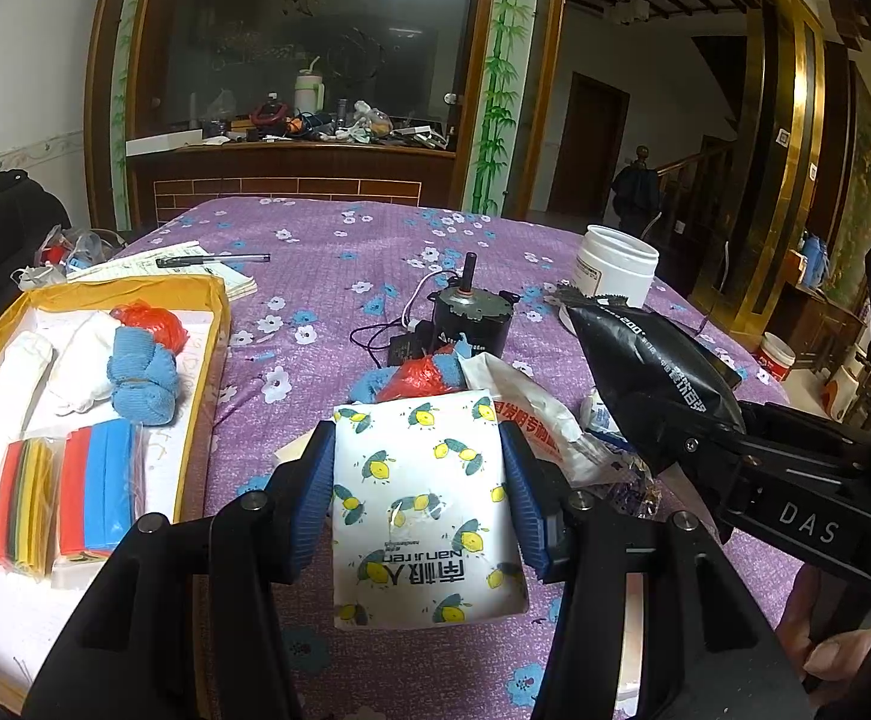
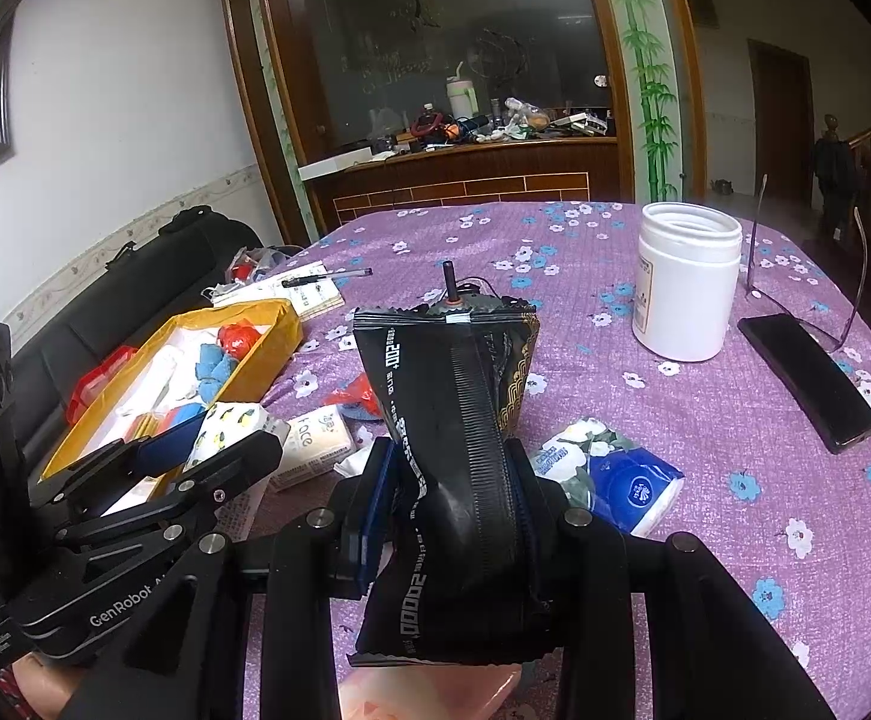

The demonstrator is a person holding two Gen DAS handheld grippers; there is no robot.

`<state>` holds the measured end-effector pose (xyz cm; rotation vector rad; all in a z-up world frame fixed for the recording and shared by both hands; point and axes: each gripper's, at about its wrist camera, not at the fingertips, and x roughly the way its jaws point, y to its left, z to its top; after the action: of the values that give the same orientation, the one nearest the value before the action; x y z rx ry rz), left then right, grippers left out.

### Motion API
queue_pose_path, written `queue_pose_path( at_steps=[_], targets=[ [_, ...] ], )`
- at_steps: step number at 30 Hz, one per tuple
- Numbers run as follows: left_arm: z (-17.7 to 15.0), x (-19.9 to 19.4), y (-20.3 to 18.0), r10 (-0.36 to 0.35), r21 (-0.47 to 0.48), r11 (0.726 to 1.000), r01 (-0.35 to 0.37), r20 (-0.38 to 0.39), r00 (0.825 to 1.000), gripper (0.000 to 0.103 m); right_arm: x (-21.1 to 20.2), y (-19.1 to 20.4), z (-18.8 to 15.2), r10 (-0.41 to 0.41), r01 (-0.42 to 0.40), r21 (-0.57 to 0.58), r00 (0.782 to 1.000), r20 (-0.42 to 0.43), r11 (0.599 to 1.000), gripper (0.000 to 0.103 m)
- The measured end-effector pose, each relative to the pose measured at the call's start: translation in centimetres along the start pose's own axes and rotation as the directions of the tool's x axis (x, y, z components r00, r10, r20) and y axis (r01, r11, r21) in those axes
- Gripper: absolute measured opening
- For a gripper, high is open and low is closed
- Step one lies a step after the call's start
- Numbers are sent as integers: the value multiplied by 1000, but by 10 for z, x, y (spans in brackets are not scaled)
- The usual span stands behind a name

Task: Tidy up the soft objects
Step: 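Lift the lemon-print tissue pack and black snack bag off the table with both grippers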

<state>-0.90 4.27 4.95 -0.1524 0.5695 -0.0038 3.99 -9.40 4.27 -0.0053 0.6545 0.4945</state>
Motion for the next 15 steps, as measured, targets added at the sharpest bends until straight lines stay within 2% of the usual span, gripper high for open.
queue_pose_path(
  at_steps=[15],
  targets=[
    [2, 1, 4, 24, -17, 1000, -24, -7, 1000, 51, -1, 0, 0, 4, -4, 6, 1000, 8, 1000, 36]
  ],
)
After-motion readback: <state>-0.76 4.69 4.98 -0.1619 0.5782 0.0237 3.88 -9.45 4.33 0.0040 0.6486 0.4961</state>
